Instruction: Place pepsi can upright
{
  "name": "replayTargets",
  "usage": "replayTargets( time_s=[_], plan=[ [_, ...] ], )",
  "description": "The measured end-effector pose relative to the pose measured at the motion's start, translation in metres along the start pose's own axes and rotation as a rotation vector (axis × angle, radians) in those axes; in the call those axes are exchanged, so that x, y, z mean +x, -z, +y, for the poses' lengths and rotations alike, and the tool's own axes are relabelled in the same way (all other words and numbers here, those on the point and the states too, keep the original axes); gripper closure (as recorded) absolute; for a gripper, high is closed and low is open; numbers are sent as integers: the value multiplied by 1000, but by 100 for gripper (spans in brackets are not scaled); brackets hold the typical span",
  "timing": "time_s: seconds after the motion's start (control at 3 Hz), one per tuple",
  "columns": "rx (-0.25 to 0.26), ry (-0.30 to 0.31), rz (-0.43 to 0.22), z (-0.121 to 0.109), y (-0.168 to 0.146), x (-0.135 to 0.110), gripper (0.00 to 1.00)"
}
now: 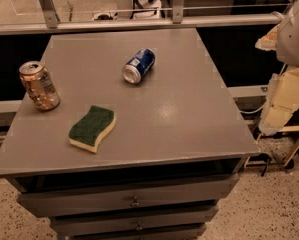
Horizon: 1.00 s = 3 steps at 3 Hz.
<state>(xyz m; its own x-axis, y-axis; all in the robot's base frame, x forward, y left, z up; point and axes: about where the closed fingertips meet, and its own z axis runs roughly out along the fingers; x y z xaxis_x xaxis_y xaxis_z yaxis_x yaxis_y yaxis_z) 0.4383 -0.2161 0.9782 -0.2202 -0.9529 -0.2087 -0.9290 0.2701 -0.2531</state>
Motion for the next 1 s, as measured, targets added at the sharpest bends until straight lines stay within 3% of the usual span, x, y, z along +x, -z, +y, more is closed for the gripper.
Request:
replayTargets(
  time_s=[0.67,1.0],
  plan=[
    [10,18,-8,-5,0,-3,0],
    [26,128,-31,-19,-6,-13,0]
  ],
)
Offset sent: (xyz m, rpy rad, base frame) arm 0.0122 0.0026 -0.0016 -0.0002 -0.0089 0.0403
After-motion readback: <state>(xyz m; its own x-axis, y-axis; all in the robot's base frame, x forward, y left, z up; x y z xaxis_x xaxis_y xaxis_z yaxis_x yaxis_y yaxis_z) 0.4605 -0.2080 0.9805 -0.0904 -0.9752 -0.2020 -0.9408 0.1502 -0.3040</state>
